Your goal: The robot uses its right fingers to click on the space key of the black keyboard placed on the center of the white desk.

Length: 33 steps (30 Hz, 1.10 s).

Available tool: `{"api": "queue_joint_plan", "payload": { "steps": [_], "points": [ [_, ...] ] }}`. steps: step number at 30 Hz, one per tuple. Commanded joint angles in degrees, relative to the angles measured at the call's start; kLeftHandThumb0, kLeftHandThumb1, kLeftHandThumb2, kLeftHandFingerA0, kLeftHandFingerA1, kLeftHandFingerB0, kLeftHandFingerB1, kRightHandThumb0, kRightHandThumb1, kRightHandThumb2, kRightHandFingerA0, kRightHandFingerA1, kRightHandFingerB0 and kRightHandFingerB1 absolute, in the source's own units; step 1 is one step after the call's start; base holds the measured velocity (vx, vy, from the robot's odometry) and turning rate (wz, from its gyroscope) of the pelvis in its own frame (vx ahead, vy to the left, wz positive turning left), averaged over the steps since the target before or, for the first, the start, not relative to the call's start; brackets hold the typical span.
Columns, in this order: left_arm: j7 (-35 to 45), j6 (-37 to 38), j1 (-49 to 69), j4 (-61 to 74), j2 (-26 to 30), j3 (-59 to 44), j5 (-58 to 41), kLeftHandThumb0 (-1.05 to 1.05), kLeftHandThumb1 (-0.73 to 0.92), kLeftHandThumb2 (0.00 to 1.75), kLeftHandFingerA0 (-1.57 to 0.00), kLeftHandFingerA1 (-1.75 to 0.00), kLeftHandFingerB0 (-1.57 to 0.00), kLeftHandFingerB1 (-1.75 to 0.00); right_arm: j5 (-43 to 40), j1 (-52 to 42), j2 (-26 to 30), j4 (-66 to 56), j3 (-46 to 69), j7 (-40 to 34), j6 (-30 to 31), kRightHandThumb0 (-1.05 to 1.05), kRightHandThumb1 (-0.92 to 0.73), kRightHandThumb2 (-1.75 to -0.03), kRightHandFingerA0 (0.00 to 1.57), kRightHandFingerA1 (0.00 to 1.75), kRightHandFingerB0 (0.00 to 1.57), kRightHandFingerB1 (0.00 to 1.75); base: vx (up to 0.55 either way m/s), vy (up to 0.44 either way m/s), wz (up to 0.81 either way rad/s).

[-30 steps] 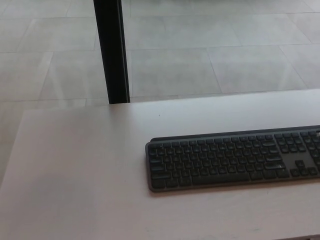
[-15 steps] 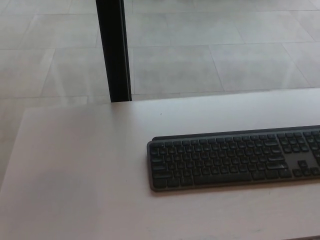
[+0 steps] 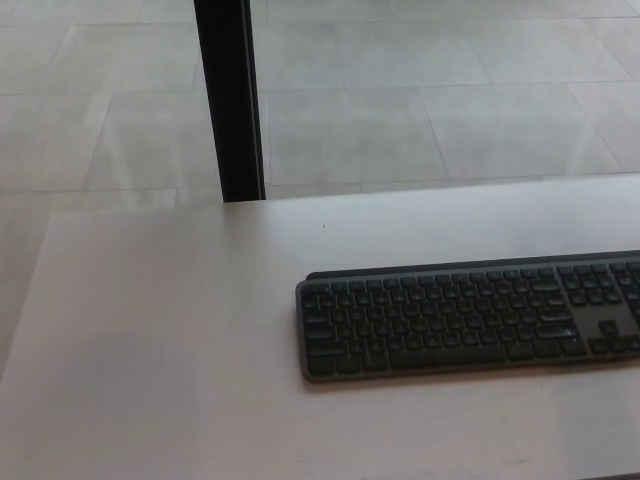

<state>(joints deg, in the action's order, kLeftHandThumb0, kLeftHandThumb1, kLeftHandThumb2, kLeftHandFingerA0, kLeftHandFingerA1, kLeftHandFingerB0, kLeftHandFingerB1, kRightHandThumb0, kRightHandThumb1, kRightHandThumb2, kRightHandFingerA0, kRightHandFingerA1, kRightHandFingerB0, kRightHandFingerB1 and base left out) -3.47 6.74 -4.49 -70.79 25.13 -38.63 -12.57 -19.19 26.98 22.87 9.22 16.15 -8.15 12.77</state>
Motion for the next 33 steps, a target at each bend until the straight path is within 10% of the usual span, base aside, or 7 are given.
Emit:
{"api": "queue_joint_plan", "payload": {
  "steps": [1, 2, 12, 20, 33],
  "points": [
    [-1.46, 1.76, -0.27, -0.95, 1.92, -0.10, -1.60, -0.40, 0.56, 0.56, -0.82, -0.81, -0.76, -0.58, 8.64, -3.85, -0.48, 1.05, -12.31, 7.09, 0.24, -0.44, -0.43, -0.79, 0.97, 0.99, 0.61, 0.58, 0.00, 0.000, 0.00],
    [-1.47, 1.65, -0.28, -1.04, 2.01, 0.04, -1.46, -0.41, 0.55, 0.56, -0.86, -0.83, -0.74, -0.58, 8.34, -4.10, -0.90, 0.61, -12.88, 6.97, 0.59, -0.37, -0.54, -0.56, 0.97, 1.12, 0.67, 0.44, 0.00, 0.000, 0.00],
    [-1.74, 1.80, -0.48, -1.37, 2.17, 0.46, -1.26, -0.41, 0.55, 0.56, -0.87, -0.87, -0.76, -0.60, 19.83, -7.44, 1.32, 1.39, -25.01, 7.49, -5.25, -0.39, -0.57, -0.58, 0.89, 1.21, 0.67, 0.43, 0.00, 0.000, 0.00],
    [-1.90, 2.26, -0.66, -1.78, 1.62, 1.25, -0.88, -0.43, 0.54, 0.56, -0.93, -0.89, -0.75, -0.59, 26.09, -9.47, 1.58, 4.66, -31.50, 7.00, -10.78, -0.30, -0.59, -0.57, 0.95, 0.89, 0.63, 0.44, 0.00, 0.000, 0.00],
    [-2.34, 2.85, 0.17, -1.38, 1.47, 2.31, -0.46, -0.44, 0.57, 0.57, -0.91, -0.94, -0.75, -0.59, 40.92, -8.93, 4.27, 10.24, -42.15, 2.37, -16.50, -0.32, -0.59, -0.57, 0.86, 1.17, 0.69, 0.43, 0.00, 0.000, 0.00]
  ]
}}
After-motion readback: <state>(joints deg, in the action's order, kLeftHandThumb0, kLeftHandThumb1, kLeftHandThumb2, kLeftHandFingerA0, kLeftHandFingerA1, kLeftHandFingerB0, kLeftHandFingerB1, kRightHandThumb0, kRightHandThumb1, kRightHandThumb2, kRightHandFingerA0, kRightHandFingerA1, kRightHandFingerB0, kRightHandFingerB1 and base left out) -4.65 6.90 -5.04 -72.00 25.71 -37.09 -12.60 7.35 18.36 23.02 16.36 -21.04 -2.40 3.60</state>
